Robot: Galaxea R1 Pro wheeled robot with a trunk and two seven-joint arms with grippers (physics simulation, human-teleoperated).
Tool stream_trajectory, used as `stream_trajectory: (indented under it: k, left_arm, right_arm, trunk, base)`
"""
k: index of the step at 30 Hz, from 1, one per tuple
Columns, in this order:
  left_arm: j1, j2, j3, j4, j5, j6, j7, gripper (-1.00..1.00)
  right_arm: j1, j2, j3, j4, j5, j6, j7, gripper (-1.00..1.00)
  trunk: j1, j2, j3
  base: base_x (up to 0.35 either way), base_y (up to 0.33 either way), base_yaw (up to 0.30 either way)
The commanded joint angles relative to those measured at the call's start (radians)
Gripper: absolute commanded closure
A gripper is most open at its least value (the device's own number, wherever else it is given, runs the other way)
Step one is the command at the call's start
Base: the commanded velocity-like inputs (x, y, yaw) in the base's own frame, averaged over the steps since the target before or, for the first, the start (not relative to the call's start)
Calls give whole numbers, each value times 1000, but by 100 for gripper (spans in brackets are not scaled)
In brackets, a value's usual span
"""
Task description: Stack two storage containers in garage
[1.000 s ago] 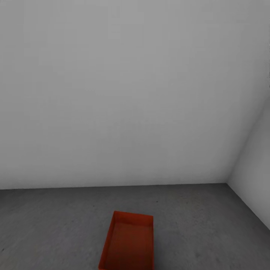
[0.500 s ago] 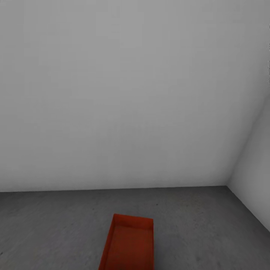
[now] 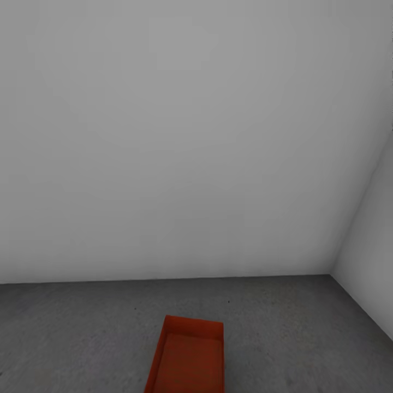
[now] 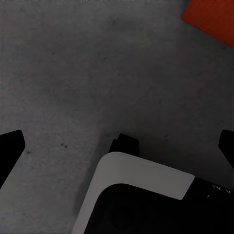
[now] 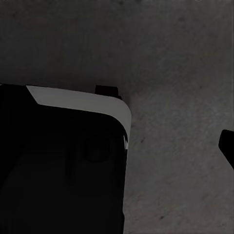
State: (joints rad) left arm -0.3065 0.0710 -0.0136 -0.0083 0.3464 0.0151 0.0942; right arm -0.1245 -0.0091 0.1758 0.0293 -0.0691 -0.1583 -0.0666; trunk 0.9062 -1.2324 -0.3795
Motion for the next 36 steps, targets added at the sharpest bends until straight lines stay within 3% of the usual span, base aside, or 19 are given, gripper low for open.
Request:
stream_trajectory:
  k: [1,36]
  left_arm:
    - [0,0,-2,-1,5,2,2,-100]
    - [0,0,-2,-1,5,2,2,-100]
  right_arm:
    - [-1,0,8,3,-7,-6,-2,-100]
    - [-1,0,7,3,-7,-6,-2,-100]
  trunk:
    - [0,-1,1]
    - [0,-1,57]
  base:
    - [0,0,0]
    - [0,0,0]
